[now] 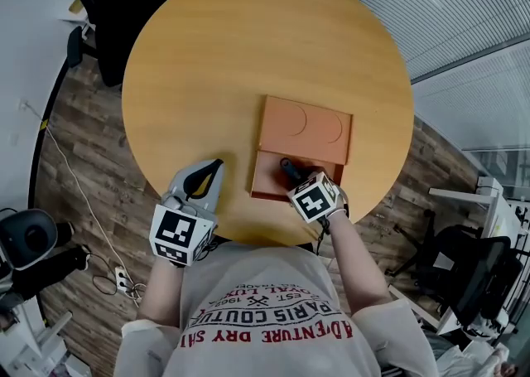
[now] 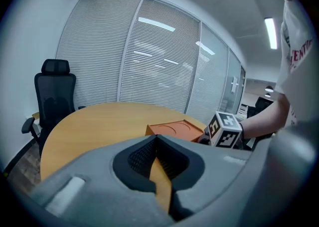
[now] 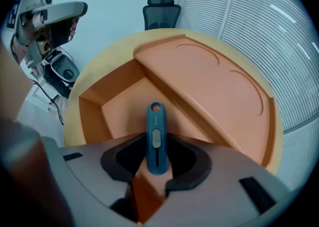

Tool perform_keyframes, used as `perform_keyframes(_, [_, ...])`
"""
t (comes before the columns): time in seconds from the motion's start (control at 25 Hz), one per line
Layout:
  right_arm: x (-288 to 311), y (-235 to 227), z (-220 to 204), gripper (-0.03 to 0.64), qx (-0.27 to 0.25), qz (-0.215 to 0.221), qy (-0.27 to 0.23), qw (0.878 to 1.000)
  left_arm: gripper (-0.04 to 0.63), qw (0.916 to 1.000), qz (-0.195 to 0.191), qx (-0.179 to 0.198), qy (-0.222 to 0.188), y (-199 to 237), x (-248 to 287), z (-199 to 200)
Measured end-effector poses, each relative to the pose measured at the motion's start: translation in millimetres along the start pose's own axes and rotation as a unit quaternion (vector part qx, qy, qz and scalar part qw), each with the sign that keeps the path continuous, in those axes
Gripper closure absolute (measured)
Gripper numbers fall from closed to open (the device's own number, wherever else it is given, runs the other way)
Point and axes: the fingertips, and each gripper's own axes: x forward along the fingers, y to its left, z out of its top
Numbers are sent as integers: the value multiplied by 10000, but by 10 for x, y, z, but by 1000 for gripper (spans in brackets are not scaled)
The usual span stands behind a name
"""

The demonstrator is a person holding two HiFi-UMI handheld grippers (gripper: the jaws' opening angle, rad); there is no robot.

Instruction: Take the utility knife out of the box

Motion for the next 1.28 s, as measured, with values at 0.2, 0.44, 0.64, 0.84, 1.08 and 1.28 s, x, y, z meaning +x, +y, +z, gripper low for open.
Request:
perform_keyframes(0.2, [-57,48,-25,482,-287,-37,35,9996,600,10000,8,55,34,-40,-35,-1])
perform_keyframes(0.44, [-411,88,124,480,-260,-62,-465,9986,600,9998,-18,186,-93,-104,-97,99])
perform_keyframes(0.64, [-905,34,353,482,6,-156,-1257,9919,600,9993,-54,282,-240,-171,-153,209])
perform_keyframes(0.84, [-1344,-26,485,482,223,-221,-1907,9811,600,9983,-56,405,-424,-232,-203,370])
perform_keyframes(1.08, [-1906,-92,670,482,664,-71,-3021,9509,600,9957,-11,352,-860,-257,-302,776])
perform_keyframes(1.28, [-2404,-252,814,482,1020,-384,-4009,9096,600,9922,13,509,-1138,-342,-358,1014])
